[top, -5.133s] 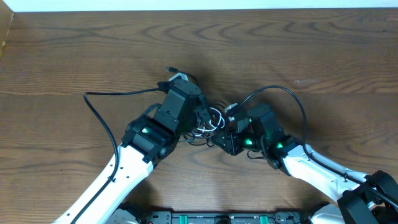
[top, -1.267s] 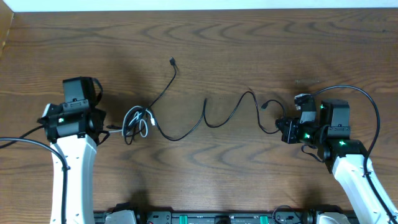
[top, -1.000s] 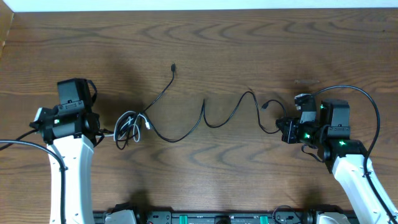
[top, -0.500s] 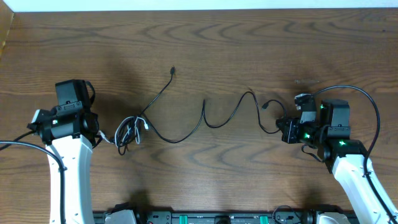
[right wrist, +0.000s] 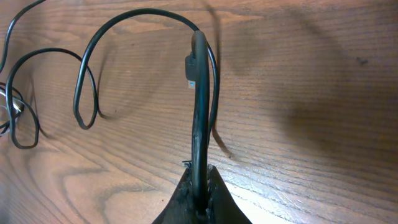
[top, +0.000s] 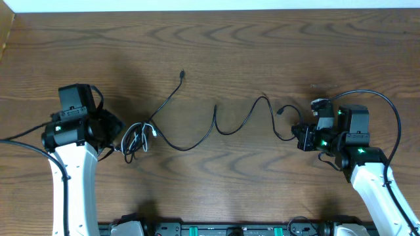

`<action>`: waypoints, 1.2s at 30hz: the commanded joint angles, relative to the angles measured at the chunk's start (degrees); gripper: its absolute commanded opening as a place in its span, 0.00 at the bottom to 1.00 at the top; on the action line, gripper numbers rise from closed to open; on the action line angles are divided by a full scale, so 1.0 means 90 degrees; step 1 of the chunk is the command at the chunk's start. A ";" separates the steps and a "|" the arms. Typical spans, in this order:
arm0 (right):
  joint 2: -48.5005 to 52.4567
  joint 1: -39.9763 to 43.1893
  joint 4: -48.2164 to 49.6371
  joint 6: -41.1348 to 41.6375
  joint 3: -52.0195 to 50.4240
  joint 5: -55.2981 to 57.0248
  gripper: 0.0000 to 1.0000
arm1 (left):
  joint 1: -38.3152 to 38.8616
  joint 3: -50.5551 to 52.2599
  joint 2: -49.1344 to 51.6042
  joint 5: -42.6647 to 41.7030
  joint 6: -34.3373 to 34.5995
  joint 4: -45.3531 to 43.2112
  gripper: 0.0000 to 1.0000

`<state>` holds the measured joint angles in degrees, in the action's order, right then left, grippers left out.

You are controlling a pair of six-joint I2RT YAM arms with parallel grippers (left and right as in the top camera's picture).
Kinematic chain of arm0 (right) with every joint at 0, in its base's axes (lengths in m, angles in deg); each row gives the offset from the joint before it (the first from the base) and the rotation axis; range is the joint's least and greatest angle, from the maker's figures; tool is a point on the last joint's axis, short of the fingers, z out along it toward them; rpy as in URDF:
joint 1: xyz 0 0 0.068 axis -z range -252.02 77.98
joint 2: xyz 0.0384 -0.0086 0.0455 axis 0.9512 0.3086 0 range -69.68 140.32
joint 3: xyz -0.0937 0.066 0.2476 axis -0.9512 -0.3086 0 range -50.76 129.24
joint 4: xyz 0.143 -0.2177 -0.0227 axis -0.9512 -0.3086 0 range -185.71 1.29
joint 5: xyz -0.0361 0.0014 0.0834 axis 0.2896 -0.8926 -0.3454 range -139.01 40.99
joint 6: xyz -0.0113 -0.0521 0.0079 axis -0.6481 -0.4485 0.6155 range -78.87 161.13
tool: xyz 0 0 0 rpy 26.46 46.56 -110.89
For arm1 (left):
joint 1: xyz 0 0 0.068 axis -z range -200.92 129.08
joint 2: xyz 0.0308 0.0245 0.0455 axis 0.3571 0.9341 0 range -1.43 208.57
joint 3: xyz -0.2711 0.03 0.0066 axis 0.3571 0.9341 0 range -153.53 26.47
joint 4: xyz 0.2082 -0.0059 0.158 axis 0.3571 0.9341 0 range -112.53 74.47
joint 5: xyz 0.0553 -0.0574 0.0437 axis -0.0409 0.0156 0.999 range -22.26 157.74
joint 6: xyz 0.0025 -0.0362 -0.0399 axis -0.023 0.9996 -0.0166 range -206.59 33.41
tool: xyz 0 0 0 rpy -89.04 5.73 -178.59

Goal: Untangle cables

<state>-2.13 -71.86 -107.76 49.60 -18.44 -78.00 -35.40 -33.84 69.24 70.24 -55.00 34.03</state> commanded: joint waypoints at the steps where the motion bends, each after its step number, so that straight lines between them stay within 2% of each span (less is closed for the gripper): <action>1: -0.0063 0.0085 -0.0002 -0.0097 0.0087 0.0000 0.01 | -0.0022 -0.0155 0.0007 -0.0738 -0.0780 0.0027 0.85; 8: -0.0063 0.0085 0.0002 -0.0097 0.0087 0.0046 0.01 | -0.0019 -0.0039 0.0007 -0.1576 -0.1501 0.0097 0.85; 14: -0.0063 0.0085 0.0041 -0.0097 0.0087 0.0046 0.01 | -0.0019 0.0053 0.0007 -0.1644 -0.1996 0.0087 0.86; 16: -0.0063 0.0085 0.0044 -0.0100 0.0087 0.0046 0.01 | -0.0019 0.0053 0.0007 -0.1719 -0.2497 0.0010 0.86; 19: -0.0063 0.0085 0.0044 -0.0100 0.0087 0.0046 0.01 | 0.0104 0.0058 0.0007 -0.1778 -0.2698 -0.0061 0.86; 23: -0.0063 0.0085 0.0046 -0.0097 0.0087 0.0044 0.01 | 0.0600 0.0058 0.0010 -0.1763 -0.3259 -0.0087 0.94; 31: -0.0063 0.0085 0.0041 -0.0097 0.0087 0.0044 0.01 | 0.1620 0.0058 0.0199 -0.0126 -0.3317 -0.0316 0.95; 36: -0.0063 0.0085 0.0039 -0.0097 0.0087 0.0041 0.01 | 0.1625 0.0061 0.0449 -0.0029 -0.3320 -0.0277 0.95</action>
<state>-2.13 -71.86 -107.52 49.60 -18.44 -77.66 -20.87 -33.84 71.54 66.46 -83.89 31.10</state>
